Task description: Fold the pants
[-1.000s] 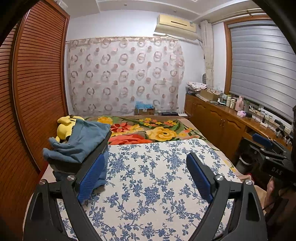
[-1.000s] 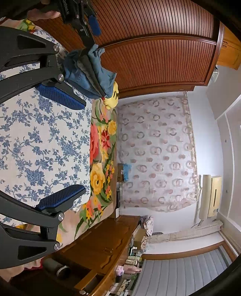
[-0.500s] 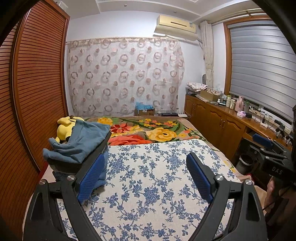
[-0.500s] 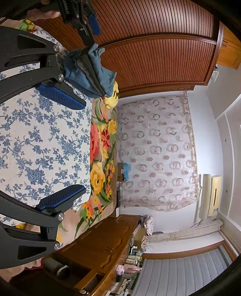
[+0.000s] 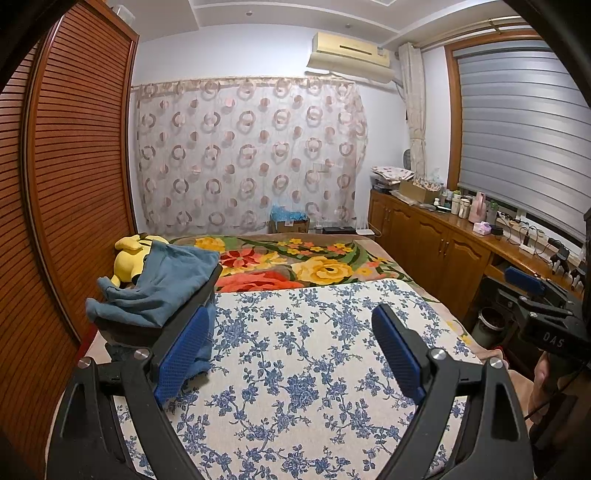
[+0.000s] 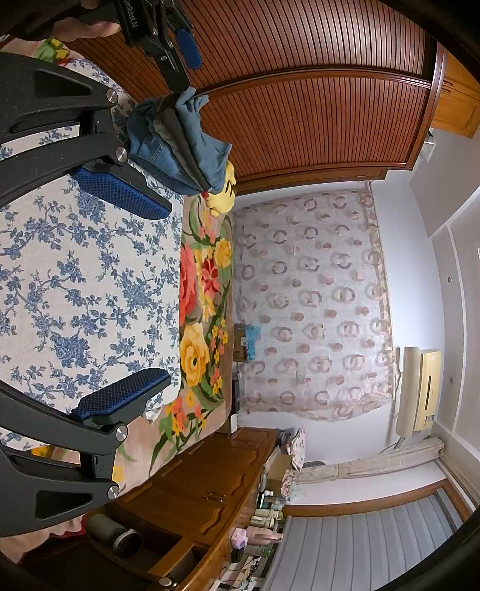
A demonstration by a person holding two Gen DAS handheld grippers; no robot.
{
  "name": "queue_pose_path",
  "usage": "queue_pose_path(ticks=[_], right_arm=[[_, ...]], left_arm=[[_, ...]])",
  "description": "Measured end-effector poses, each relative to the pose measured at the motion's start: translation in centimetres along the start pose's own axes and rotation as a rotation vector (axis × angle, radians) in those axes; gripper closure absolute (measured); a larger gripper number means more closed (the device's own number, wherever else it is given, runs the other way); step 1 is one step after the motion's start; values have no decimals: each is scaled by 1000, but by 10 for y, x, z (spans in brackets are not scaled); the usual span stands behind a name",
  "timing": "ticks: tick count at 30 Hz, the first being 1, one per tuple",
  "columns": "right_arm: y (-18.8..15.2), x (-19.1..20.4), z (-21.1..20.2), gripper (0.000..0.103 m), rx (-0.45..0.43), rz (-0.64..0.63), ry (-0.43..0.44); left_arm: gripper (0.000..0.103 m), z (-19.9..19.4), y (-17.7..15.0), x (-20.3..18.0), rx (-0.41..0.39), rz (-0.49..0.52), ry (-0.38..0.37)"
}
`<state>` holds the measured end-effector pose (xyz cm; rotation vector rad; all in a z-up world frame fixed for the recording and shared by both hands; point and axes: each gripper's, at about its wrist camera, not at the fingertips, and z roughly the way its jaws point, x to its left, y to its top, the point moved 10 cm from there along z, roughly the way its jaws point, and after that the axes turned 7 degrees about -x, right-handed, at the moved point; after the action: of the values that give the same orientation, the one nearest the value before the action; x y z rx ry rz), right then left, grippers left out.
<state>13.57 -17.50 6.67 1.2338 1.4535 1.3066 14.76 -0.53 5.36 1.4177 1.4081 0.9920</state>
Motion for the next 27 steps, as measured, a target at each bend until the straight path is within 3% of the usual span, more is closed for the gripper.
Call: queue_pose_path(ticks=[27], right_arm=[[-1, 3, -2, 19, -3, -3, 1]], left_arm=[[13, 1, -4, 0, -4, 1, 1]])
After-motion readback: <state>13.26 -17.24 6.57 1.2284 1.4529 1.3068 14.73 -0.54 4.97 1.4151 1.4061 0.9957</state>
